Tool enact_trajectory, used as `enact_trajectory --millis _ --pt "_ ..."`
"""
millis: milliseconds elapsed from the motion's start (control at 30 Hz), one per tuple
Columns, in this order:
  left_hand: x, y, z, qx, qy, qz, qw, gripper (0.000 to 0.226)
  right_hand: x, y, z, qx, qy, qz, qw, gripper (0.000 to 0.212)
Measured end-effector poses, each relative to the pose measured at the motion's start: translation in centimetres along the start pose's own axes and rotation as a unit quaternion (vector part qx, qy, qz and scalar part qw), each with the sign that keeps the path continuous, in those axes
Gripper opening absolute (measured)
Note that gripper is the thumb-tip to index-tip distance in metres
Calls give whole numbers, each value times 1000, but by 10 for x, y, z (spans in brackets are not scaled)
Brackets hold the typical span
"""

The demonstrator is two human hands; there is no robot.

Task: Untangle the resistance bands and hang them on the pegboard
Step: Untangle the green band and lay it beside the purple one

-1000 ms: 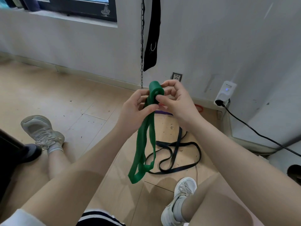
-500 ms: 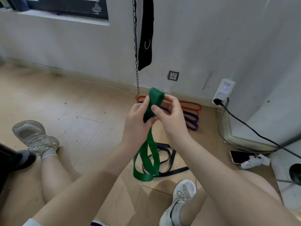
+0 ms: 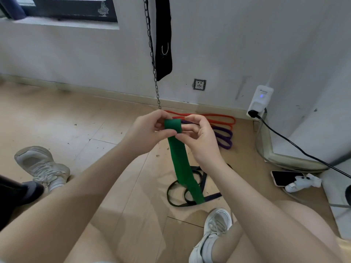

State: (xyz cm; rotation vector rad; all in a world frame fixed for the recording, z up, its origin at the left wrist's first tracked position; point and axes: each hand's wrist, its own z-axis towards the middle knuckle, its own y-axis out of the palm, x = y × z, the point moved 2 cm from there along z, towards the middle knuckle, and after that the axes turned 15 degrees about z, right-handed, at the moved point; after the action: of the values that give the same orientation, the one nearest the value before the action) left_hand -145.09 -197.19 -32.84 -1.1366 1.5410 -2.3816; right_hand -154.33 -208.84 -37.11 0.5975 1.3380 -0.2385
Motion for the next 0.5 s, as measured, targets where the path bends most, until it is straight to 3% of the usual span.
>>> enact_trajectory --millis 100,167,267,367,500 --pt "4 2 -1 20 1 -55 998 22 10 -13 -4 -50 29 -28 998 57" --pt "11 -1 -1 41 1 -153 987 26 22 -27 -9 -101 46 -117 987 50" --pt "19 -8 -1 45 7 -258 965 35 39 -46 -13 -124 111 -151 975 37" --pt "16 -3 -7 4 29 -232 972 36 50 -52 -13 -146 147 -200 958 28" --pt "-13 6 -23 -27 -19 -234 972 34 60 -62 -11 -103 125 -313 936 13"
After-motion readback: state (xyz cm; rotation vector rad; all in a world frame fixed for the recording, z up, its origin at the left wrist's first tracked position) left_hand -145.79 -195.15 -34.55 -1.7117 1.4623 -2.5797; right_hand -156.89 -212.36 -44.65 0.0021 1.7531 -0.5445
